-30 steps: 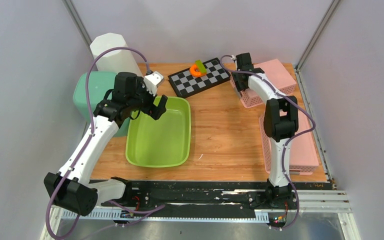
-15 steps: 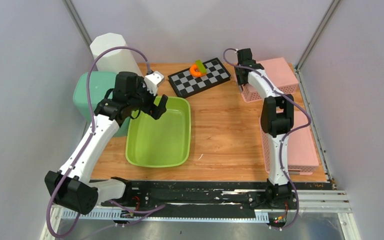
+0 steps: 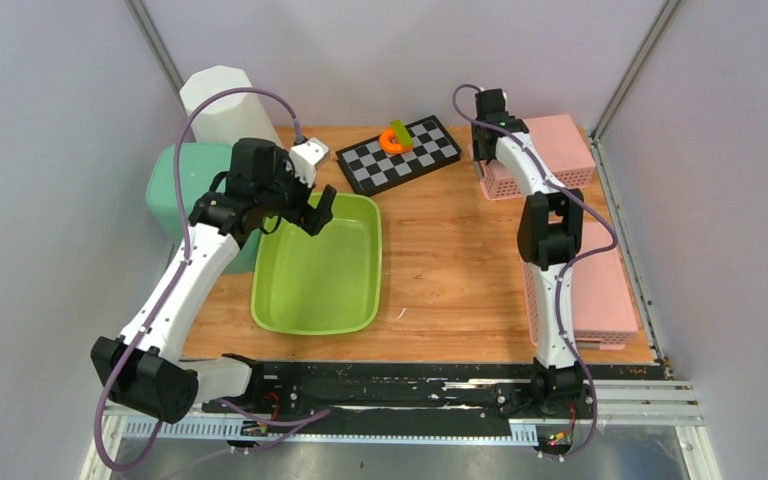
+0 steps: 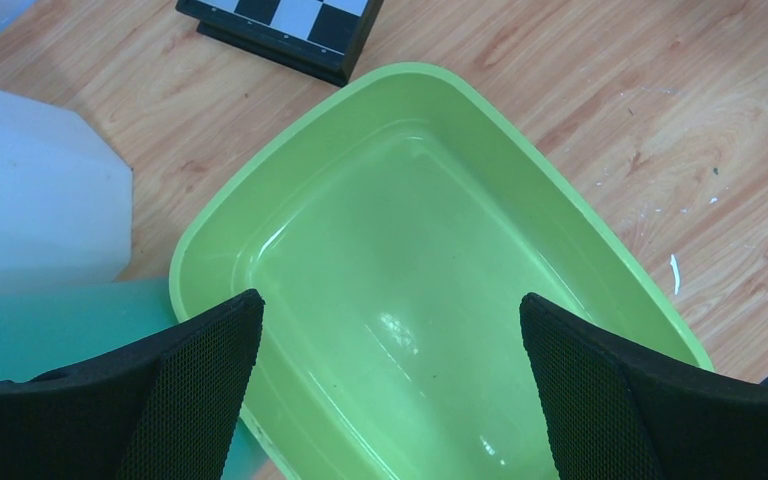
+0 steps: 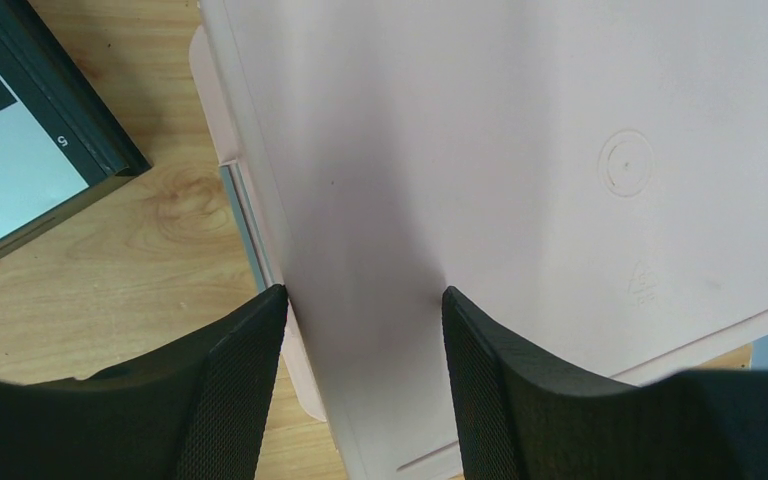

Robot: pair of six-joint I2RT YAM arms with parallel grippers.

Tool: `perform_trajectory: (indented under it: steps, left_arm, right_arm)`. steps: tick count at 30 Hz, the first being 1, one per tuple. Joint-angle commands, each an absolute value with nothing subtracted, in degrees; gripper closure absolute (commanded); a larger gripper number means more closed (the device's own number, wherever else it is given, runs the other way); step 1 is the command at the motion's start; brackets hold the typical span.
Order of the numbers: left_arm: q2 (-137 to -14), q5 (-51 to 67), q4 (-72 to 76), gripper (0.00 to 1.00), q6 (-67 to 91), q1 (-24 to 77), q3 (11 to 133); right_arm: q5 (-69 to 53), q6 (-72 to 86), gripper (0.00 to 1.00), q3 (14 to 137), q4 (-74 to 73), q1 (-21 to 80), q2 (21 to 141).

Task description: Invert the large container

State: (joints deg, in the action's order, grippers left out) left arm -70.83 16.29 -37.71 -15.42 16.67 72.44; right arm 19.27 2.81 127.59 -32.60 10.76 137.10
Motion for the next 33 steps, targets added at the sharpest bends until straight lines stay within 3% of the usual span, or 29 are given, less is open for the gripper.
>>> perform_trajectory:
  steps: [1, 7, 12, 21, 33]
  left_arm:
    - [-71.7, 16.3, -39.3, 0.00, -15.5, 16.3, 74.7]
    - [-71.3, 15.5, -39.8, 0.00, -16.0, 16.3, 75.0]
    - [-71.4, 15.5, -40.1, 0.00, -16.0, 16.3, 75.8]
    - [-71.3, 15.6, -40.0, 0.00, -15.8, 16.3, 75.7]
    - [-70.9, 15.7, -39.8, 0.00, -15.4, 16.3, 74.9]
  right_arm:
    - [15.3, 8.2, 0.39, 128.1, -36.8, 10.0, 139.1]
    - [3.7, 9.5, 0.28, 122.5, -32.4, 9.0, 128.2]
    - [0.9, 8.9, 0.28, 124.8, -32.2, 4.8, 122.6]
    - [-4.8, 8.8, 0.30, 130.6, -32.0, -8.5, 127.7]
    - [-9.4, 9.1, 0.32, 127.5, -28.8, -19.1, 134.1]
